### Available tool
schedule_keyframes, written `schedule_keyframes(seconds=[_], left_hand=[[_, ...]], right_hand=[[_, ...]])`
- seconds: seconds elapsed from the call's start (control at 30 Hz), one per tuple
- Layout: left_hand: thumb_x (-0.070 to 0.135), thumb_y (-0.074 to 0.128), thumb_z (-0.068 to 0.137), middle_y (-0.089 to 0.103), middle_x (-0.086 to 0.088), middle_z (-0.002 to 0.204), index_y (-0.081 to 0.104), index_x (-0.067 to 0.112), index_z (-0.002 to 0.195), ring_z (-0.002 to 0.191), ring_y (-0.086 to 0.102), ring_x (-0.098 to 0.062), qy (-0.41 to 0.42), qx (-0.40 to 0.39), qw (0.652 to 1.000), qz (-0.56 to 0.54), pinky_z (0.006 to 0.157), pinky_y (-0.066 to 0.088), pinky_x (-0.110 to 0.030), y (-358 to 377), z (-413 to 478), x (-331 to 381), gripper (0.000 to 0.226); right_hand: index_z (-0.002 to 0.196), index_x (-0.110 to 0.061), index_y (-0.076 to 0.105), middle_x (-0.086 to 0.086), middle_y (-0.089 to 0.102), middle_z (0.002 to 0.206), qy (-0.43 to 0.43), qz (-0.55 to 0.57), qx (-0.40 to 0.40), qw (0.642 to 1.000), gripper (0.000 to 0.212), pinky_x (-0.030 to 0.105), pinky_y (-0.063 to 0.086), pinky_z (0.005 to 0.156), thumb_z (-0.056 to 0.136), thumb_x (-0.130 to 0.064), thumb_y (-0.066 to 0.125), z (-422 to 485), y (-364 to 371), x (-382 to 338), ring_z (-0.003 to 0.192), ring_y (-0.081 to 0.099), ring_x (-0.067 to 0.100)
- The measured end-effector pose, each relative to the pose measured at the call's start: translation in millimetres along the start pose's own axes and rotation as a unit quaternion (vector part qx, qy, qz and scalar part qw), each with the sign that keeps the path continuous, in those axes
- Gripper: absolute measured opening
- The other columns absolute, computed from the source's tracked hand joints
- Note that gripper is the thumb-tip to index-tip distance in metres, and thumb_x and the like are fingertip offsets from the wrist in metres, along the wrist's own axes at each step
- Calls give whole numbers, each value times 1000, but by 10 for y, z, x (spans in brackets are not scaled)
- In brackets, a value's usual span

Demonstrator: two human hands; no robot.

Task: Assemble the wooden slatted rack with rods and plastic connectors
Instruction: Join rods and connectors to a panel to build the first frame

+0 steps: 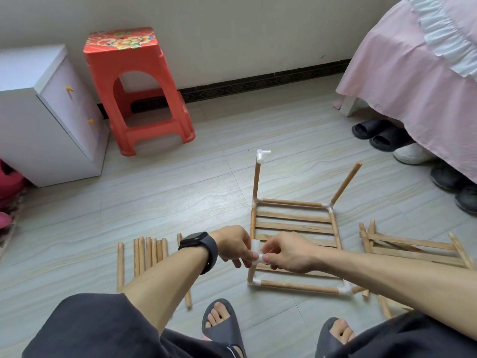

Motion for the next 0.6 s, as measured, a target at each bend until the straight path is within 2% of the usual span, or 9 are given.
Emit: schedule_keyframes(seconds=[0.07,0.13,0.2,0.27,0.37,0.5,0.6], left_hand=[[38,66,97,78,5,94,65,19,95,82,73,-8,8,16,1000,13,78,53,-26,30,28,-23,19],[37,66,97,79,2,96,63,19,94,80,72,-8,9,14,1000,-17,67,49,-23,57,45,-62,18],[37,66,97,79,1,97,59,20,95,78,72,-8,4,9,998,-59,63,47,-23,70,53,-104,18],[38,65,98,78,0,99,56,20,97,78,72,-7,-4,3,996,-91,65,50,-25,77,54,-140,20],[38,64,98,78,-3,102,54,19,98,78,72,-9,-7,-5,993,-115,68,51,-25,93,59,-176,21],[35,64,99,78,-3,100,52,18,100,79,72,-9,1,-4,994,-112,73,52,-26,119,54,-201,21],[34,64,99,78,-5,104,50,17,106,80,72,-9,-2,-35,994,-99,77,52,-27,159,31,-221,23]], right_hand=[[93,-30,71,-12,66,81,-4,-32,-6,999,13,23,46,72,97,-37,61,14,23,31,75,58,4],[88,-34,68,-11,67,83,-3,-34,-7,999,12,23,44,72,96,-40,61,34,41,64,78,59,6],[99,-33,71,-9,71,93,-2,-13,0,1000,12,23,46,75,98,-40,61,29,50,68,86,63,8],[112,-28,72,-5,73,107,-5,-11,9,1000,21,24,50,82,99,-40,60,7,54,49,97,65,9],[115,-27,72,-2,73,115,-15,-22,17,1000,24,28,51,91,100,-39,59,-1,71,46,107,66,12],[109,-31,71,-8,72,103,-20,-25,18,999,19,24,45,81,100,-42,58,28,120,83,96,62,9],[110,-33,69,-15,65,89,-22,-33,1,999,18,14,39,68,100,-42,57,17,191,86,80,55,1]])
Point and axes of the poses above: each hand's wrist, its own z-axis towards the middle knuckle, its own y-axis out of the palm, x = y × z, the point moved 2 cm from there along z, towards the middle knuckle
